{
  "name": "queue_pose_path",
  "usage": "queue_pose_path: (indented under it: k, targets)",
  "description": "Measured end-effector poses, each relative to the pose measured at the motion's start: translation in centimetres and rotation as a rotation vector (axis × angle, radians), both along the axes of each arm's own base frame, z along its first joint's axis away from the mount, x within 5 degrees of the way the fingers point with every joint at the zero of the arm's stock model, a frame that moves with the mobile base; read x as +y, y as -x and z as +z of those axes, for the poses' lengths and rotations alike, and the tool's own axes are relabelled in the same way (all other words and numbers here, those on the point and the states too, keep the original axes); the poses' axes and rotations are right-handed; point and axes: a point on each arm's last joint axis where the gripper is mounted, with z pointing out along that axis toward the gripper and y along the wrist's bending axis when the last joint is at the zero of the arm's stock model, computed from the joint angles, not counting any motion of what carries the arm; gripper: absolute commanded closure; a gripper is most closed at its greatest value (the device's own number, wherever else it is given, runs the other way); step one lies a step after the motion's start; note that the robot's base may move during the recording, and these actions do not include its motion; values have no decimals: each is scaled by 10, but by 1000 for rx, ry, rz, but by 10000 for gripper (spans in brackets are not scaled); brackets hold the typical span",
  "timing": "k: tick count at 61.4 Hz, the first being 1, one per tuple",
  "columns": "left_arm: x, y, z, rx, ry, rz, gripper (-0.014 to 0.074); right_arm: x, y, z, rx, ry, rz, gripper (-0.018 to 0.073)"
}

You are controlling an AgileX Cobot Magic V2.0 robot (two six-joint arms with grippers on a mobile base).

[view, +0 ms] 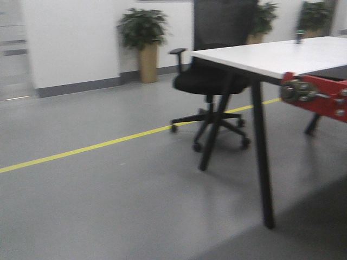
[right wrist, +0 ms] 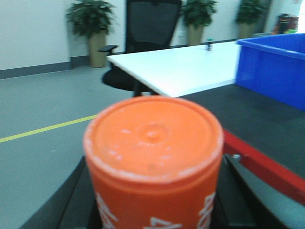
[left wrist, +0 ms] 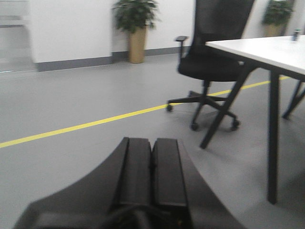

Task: Grab orange capacitor from left shelf to right conveyor
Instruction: 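Turn and drive the base up to the red-framed conveyor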

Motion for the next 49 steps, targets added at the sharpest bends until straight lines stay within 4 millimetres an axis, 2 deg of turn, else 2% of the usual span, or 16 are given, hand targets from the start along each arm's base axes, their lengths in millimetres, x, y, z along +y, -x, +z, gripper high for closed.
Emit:
queue_pose_path:
  k: [49]
  targets:
    - [0,0,0,0,0,4,723,0,0,0,0,0,0,493]
